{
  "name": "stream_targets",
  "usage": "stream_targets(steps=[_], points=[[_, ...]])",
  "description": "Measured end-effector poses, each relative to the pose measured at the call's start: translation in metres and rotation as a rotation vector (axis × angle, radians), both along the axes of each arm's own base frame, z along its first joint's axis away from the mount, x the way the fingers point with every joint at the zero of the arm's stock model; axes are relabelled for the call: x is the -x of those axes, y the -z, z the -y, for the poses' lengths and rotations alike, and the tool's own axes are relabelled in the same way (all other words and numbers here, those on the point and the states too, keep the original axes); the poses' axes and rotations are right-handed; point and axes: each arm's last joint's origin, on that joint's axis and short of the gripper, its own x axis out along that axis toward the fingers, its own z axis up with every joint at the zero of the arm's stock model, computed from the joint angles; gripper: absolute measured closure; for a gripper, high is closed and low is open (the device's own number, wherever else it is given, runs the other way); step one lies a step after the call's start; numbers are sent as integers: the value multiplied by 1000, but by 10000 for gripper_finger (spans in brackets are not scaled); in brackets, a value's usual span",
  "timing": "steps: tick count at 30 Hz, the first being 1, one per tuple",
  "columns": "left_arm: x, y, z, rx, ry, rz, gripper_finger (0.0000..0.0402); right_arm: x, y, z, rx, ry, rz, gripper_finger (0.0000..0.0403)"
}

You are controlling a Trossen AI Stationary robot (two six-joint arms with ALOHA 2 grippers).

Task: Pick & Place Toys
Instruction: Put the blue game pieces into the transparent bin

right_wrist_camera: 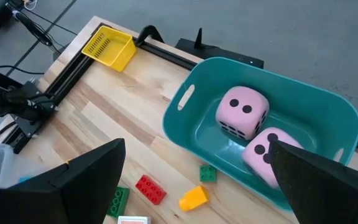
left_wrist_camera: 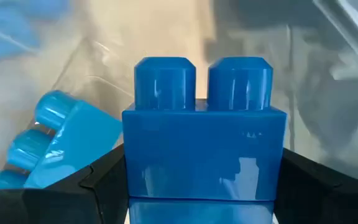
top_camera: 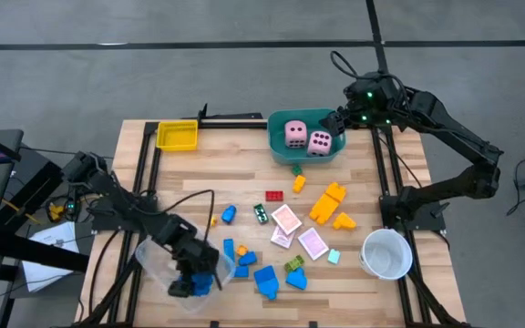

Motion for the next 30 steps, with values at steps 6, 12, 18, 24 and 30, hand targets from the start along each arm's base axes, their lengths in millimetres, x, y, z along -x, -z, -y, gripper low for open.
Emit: stream_targets(steps=[6, 12, 18, 24, 30], points=[[-7, -14, -12, -36, -246, 95, 119, 0, 0, 0, -10, 5, 6, 17], [-5, -25, -21, -78, -594, 134, 119, 0, 0, 0, -14, 9, 9, 17], [8, -17, -28, -180, -704, 59, 119, 0, 0, 0, -13, 11, 9, 17], [32, -9, -31, -371, -696, -100, 119, 0, 0, 0, -19, 17, 12, 17], [48, -7, -34, -445, -990, -237, 119, 0, 0, 0, -19, 19, 13, 17]])
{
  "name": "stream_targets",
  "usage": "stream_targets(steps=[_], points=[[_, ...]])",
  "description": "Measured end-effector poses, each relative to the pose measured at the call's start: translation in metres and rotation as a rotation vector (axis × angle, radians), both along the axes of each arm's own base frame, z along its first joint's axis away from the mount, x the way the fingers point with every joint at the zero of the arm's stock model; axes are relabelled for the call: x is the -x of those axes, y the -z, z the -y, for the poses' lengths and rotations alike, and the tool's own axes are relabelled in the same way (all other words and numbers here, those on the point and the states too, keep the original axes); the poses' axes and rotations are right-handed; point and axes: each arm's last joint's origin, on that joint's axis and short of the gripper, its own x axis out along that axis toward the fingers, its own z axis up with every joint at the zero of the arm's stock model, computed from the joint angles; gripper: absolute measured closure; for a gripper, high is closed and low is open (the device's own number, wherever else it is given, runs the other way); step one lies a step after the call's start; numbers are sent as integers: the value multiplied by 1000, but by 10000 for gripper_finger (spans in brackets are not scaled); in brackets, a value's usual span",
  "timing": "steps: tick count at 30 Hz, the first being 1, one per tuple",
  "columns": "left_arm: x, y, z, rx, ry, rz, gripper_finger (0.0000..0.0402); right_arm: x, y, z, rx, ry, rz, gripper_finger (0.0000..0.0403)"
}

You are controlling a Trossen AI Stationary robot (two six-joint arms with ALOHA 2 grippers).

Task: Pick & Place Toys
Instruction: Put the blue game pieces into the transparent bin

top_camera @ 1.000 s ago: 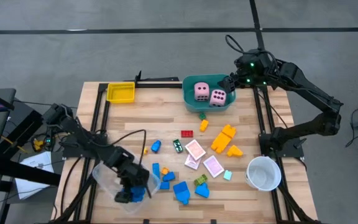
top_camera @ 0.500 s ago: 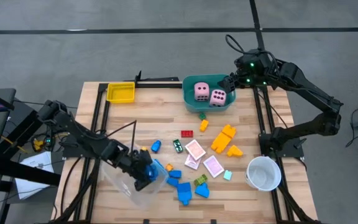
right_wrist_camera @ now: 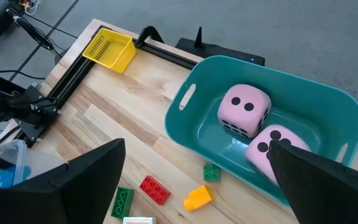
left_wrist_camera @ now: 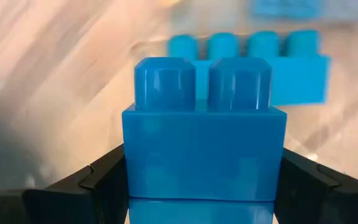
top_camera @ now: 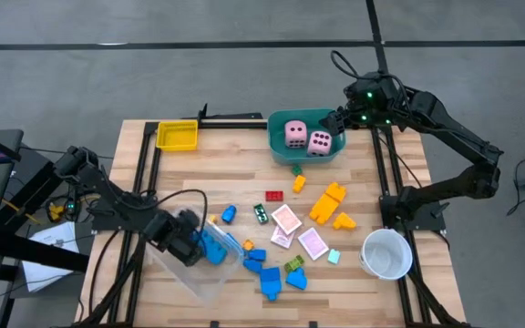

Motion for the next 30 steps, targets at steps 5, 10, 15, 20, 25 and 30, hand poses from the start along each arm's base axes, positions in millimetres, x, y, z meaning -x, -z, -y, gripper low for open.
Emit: stream_targets(steps=[5, 10, 15, 20, 25, 30], points=[[12, 0, 14, 36, -259, 17, 119, 0, 0, 0, -1, -1, 1, 17], [21, 0, 34, 120, -475, 92, 119, 0, 0, 0, -1, -3, 1, 17], [13, 3, 47, 231, -534, 136, 119, 0, 0, 0, -1, -3, 1, 17], [-7, 7, 45, 279, -601, 225, 119, 0, 0, 0, -1, -3, 1, 17], [-23, 3, 32, 281, -661, 318, 119, 0, 1, 0, -7, -3, -9, 17], [-36, 2, 9, 223, -760, 388, 119, 1, 2, -1, -16, -3, -24, 17]])
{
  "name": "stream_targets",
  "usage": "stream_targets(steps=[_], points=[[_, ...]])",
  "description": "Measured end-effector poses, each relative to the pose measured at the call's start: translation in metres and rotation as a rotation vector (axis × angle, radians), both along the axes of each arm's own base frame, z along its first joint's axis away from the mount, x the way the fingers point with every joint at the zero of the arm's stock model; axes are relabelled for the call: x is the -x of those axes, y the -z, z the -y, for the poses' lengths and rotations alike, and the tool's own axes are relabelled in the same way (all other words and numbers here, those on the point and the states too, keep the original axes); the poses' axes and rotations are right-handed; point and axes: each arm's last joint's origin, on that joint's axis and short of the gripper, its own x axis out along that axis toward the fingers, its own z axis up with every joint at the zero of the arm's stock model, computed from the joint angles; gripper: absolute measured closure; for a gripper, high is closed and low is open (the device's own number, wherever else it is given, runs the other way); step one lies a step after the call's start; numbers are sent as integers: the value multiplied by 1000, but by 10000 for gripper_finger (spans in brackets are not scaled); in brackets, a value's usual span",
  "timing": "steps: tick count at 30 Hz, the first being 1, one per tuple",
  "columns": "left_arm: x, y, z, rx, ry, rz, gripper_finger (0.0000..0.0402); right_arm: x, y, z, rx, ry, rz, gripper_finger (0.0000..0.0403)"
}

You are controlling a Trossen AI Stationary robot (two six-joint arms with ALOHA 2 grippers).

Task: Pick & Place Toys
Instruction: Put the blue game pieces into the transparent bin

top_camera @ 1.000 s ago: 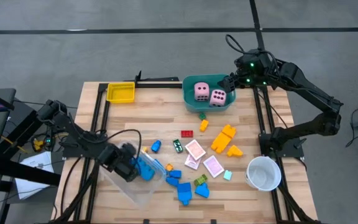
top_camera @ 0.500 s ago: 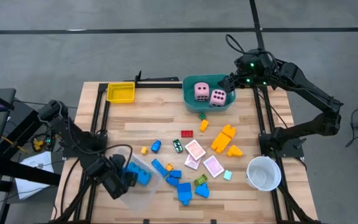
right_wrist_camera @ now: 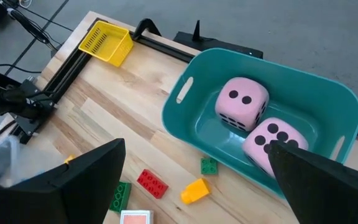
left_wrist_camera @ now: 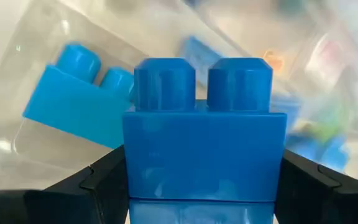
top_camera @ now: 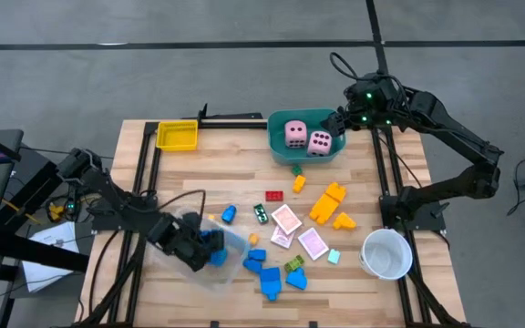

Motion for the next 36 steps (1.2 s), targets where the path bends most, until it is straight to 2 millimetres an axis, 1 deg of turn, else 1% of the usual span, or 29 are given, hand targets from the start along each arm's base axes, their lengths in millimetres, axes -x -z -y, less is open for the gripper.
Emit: stream_targets(steps=[6, 11, 15, 19, 23, 27, 29, 32, 36], points=[[-17, -2, -25, -26, -156, 78, 119, 0, 0, -1, -18, -9, 4, 17], [-27, -4, -45, -57, -272, 123, 119, 0, 1, -1, -22, -8, 0, 17], [-28, -3, -59, -109, -313, 93, 119, 0, 1, -1, -22, -8, 0, 17], [-18, -2, -63, -171, -277, 3, 119, 0, 1, -1, -22, -8, 0, 17], [-2, -11, -69, -266, -177, -73, 119, 0, 1, -1, -21, -8, 2, 17], [9, -30, -77, -379, -33, -36, 119, -2, -1, 0, -9, -7, 22, 17], [12, -38, -80, -423, 66, -18, 117, -2, -1, 1, -8, -6, 29, 17], [15, -52, -83, -530, 303, 12, 114, -3, -2, 1, -8, -1, 38, 17], [22, -63, -85, -667, 697, -17, 117, -3, -2, 1, -11, 6, 44, 17]])
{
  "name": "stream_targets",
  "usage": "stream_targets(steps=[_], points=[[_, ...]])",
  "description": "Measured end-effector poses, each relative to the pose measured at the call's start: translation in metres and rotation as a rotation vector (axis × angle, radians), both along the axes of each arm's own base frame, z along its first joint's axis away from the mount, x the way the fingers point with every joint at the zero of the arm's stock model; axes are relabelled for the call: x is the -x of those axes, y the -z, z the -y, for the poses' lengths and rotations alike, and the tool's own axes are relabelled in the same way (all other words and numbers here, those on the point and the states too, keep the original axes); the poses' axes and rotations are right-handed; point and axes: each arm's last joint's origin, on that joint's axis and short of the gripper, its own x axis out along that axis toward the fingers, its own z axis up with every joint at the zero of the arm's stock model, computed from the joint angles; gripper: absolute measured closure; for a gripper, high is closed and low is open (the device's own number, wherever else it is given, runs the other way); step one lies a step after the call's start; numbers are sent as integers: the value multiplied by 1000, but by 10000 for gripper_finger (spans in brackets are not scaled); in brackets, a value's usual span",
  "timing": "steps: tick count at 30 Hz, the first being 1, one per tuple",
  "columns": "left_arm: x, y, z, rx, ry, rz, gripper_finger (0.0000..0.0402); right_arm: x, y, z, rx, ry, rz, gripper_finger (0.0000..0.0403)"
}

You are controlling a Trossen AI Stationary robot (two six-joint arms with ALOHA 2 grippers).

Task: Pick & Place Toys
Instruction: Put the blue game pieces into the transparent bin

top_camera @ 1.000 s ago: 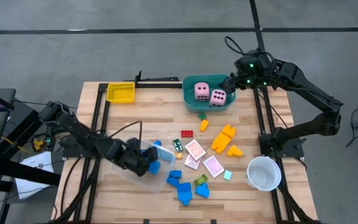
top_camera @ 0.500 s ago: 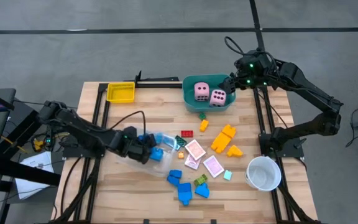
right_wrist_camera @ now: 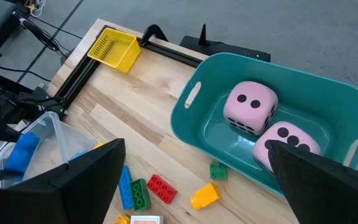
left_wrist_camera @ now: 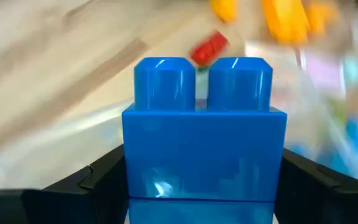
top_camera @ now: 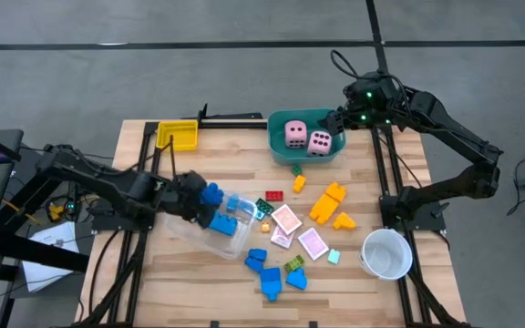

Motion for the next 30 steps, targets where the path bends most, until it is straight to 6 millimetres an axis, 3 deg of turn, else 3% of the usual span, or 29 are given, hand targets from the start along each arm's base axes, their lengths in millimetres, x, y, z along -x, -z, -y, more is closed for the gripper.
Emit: stream_targets(steps=[5, 8, 13, 17, 30], points=[[7, 3, 6, -190, 468, -201, 117, -1, -1, 1, 10, 0, 17, 17], [13, 10, 5, -266, 591, -349, 114, -1, -2, 1, 13, 0, 24, 17], [25, 13, 2, -241, 680, -475, 116, -1, -1, 1, 10, -1, 18, 17], [28, 13, 12, -183, 758, -474, 115, -1, -1, 1, 9, -2, 17, 17], [39, 23, 66, 36, 851, -471, 115, -1, -1, 1, 21, -16, 7, 17]])
